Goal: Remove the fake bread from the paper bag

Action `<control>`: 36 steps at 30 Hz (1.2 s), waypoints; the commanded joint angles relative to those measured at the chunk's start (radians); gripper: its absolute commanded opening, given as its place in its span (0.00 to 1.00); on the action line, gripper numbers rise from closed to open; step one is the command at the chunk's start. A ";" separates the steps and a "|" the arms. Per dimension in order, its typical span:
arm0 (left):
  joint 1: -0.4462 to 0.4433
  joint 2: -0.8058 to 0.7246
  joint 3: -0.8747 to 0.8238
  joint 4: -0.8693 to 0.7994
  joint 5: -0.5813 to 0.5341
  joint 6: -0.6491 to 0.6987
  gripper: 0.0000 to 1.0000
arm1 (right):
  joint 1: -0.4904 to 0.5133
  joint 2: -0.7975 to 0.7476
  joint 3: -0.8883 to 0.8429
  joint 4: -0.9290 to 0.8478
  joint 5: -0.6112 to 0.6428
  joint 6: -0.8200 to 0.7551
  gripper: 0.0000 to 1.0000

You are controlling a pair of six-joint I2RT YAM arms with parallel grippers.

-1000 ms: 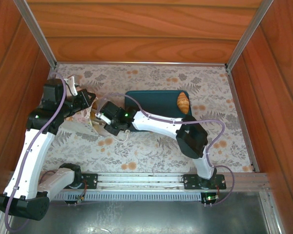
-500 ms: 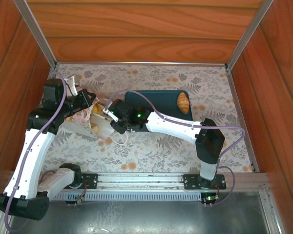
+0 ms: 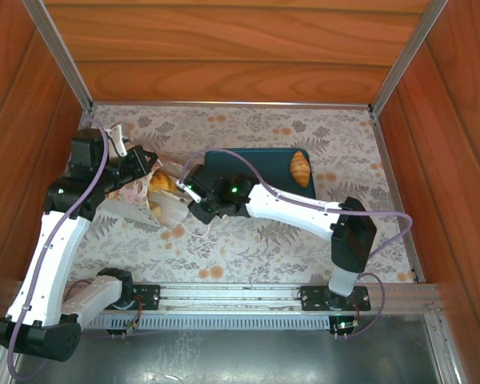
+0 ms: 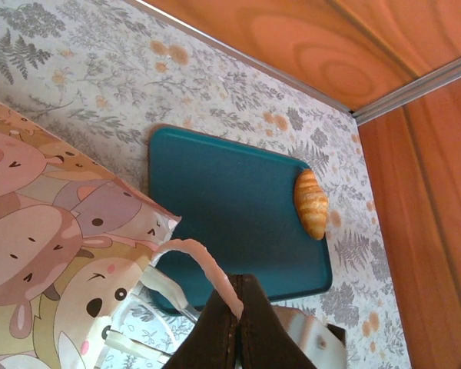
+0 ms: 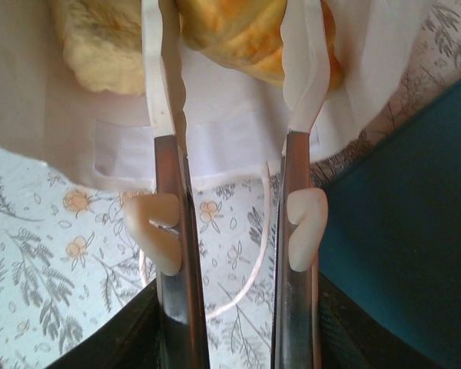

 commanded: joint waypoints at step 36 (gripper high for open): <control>-0.046 0.022 -0.099 0.244 -0.042 -0.091 0.00 | -0.302 -0.263 -0.265 -0.342 -0.004 0.361 0.53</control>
